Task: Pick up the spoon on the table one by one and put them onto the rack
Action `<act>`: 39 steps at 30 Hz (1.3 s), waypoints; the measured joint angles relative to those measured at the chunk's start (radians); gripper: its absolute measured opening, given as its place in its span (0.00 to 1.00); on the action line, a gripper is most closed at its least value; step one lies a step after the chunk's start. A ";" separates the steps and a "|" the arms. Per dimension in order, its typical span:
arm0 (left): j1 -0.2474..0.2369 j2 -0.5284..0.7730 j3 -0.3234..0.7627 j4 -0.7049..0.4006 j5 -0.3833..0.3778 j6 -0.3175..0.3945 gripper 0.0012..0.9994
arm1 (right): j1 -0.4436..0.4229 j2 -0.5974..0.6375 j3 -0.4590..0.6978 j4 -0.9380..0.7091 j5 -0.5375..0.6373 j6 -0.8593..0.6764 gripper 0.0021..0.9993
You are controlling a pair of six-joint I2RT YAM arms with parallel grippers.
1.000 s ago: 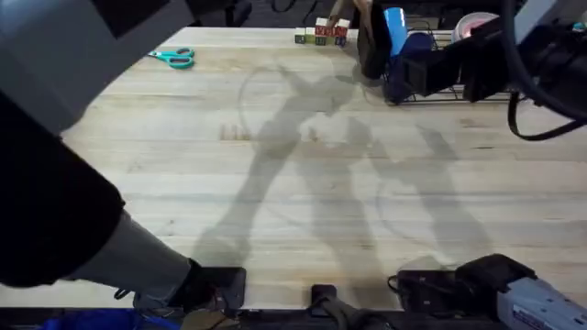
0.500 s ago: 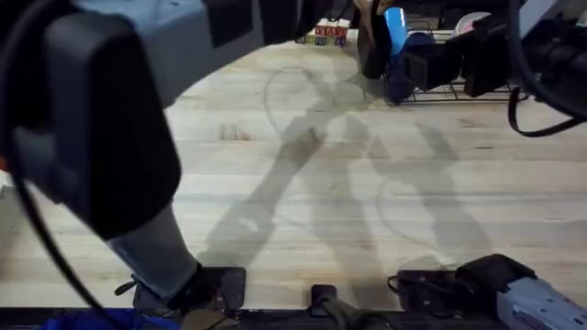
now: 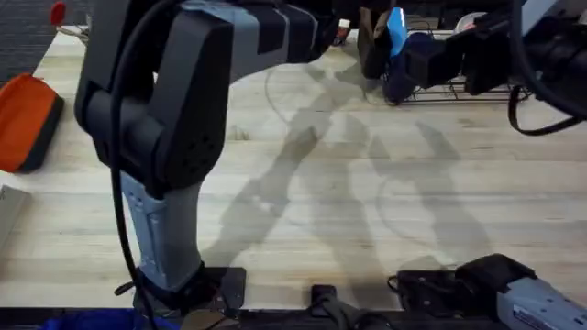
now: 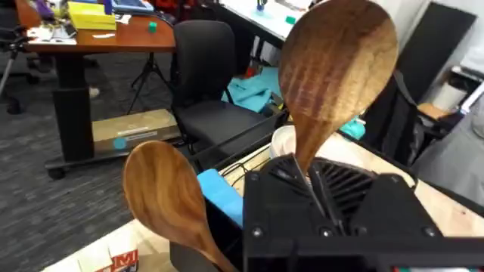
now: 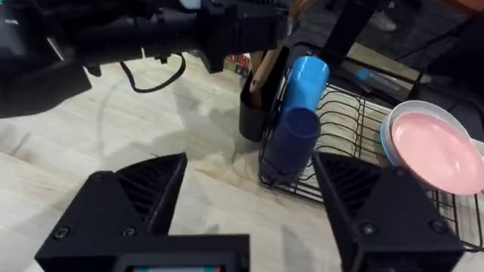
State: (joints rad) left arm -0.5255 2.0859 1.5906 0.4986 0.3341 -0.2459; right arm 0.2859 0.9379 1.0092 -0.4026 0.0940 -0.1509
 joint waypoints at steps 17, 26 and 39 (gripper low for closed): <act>0.001 0.055 0.000 -0.158 -0.026 -0.046 0.04 | 0.000 0.000 0.000 0.000 0.000 0.000 0.99; 0.001 0.057 0.002 -0.266 -0.040 -0.046 0.04 | 0.000 0.000 0.000 0.000 0.000 0.000 0.99; 0.001 0.055 0.006 -0.302 -0.030 -0.049 0.30 | 0.000 0.000 0.000 -0.021 0.000 0.000 0.99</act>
State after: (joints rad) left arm -0.5247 2.1405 1.5963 0.1962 0.3046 -0.2951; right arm 0.2859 0.9379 1.0092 -0.4241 0.0940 -0.1509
